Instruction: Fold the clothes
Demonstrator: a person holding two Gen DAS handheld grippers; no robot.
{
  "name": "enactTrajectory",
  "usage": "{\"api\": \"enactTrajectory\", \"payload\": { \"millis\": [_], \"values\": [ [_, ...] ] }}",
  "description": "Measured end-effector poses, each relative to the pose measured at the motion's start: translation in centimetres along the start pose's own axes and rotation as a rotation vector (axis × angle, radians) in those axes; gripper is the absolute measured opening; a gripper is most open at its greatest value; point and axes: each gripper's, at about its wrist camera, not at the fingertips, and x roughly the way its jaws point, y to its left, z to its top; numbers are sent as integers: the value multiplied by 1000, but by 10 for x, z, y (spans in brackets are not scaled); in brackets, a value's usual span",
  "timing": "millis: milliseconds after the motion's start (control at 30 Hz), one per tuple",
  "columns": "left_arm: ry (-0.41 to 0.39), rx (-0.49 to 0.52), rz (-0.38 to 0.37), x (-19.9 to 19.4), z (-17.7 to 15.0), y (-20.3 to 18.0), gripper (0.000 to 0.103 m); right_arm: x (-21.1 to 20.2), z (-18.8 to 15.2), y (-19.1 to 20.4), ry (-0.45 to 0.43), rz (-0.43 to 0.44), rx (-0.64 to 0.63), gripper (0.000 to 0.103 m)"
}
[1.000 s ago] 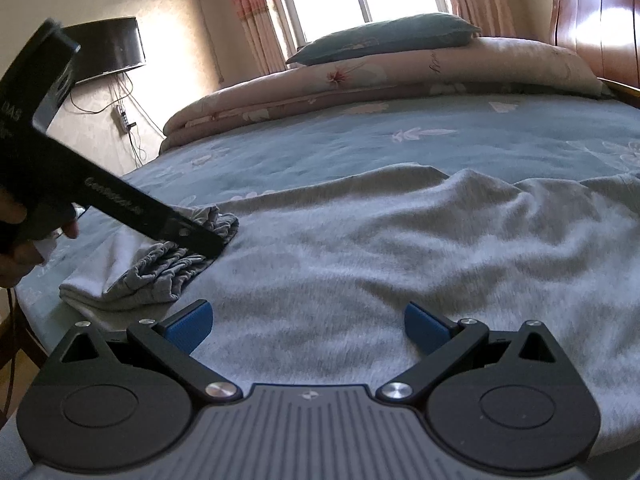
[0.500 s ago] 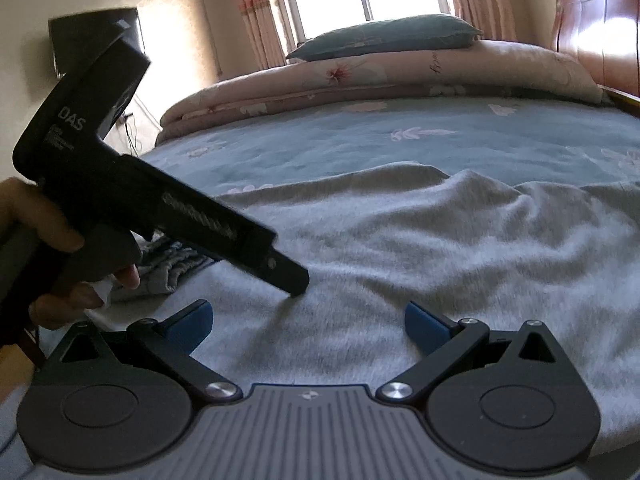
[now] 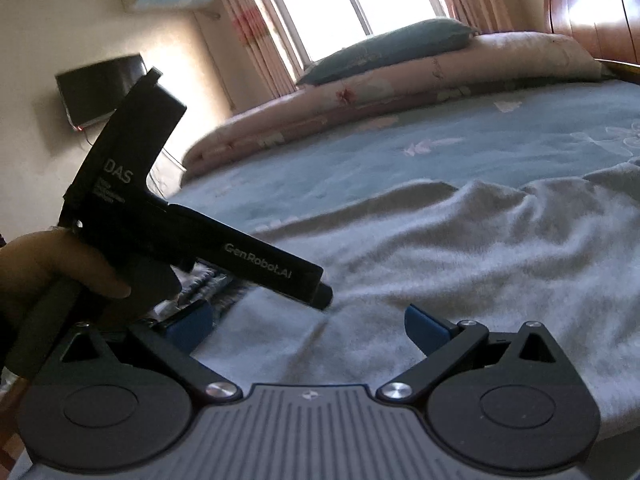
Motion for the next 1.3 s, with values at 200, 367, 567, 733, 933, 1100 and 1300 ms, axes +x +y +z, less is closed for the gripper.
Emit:
{"api": "enactTrajectory", "payload": {
  "millis": [200,367,567,733,933,1100,1300],
  "values": [
    [-103,-34,-21,-43,-1,7,102,-18,-5,-2,-20,-4,-17,103],
    [-164,-58,-78,-52,-6,19,102,-26,-9,-9,8,-35,5,103],
    [-212,-3,-154,-45,-21,26,102,-51,0,-8,26,-58,-2,103],
    [-193,-28,-265,-28,-34,25,102,-78,21,-22,25,-131,16,103],
    [-101,-16,-328,7,-50,10,102,-86,49,-63,45,-251,114,103],
    [-96,-12,-328,12,-58,10,102,-58,49,-90,135,-321,149,103],
    [-103,-46,-366,12,-59,22,102,-43,28,-109,151,-340,211,103]
  ]
}}
